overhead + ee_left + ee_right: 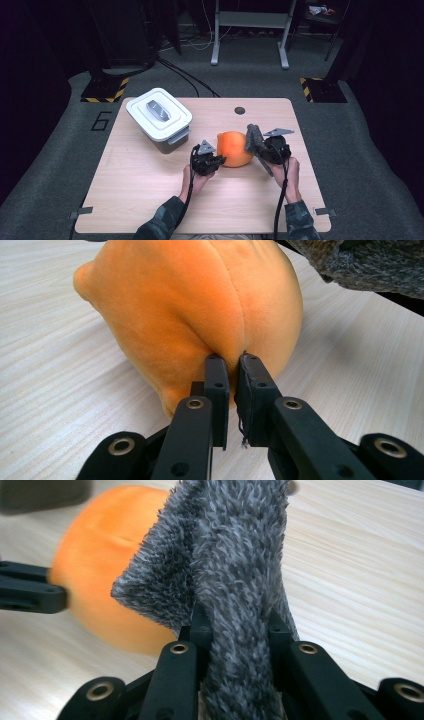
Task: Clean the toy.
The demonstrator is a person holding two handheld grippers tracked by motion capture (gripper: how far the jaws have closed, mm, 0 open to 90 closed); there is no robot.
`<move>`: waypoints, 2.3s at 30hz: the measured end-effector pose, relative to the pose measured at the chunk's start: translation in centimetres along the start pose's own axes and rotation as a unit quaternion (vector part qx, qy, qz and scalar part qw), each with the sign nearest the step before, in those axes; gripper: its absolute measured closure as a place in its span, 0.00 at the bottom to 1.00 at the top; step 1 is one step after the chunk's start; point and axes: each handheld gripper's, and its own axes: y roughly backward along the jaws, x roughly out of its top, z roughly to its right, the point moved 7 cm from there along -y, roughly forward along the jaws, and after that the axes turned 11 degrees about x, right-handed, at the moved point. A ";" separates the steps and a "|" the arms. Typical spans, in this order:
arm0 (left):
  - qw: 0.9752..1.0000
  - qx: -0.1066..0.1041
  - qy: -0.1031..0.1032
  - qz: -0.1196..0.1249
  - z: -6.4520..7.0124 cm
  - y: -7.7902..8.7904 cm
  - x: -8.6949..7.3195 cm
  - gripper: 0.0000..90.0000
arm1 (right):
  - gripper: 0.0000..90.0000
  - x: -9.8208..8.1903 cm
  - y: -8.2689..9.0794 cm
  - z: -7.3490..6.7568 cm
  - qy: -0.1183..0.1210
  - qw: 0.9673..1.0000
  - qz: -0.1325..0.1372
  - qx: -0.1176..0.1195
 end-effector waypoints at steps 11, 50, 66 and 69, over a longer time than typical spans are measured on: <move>1.000 0.014 -0.016 0.003 -0.1 0.3 0.3 0.64 | 0.83 -0.2 -2.7 -0.1 -0.005 1.000 -0.024 0.007; 1.000 0.015 -0.026 0.007 1.6 0.5 2.0 0.92 | 0.81 2.3 -1.6 -4.7 0.082 0.996 -0.013 0.016; 1.000 0.014 -0.015 0.007 1.0 0.2 1.2 0.92 | 0.82 1.2 -2.3 -2.3 0.048 0.999 -0.024 0.008; 1.000 0.013 -0.012 0.008 1.0 0.2 1.2 0.92 | 0.82 1.0 -2.4 -1.5 0.036 0.999 -0.025 0.006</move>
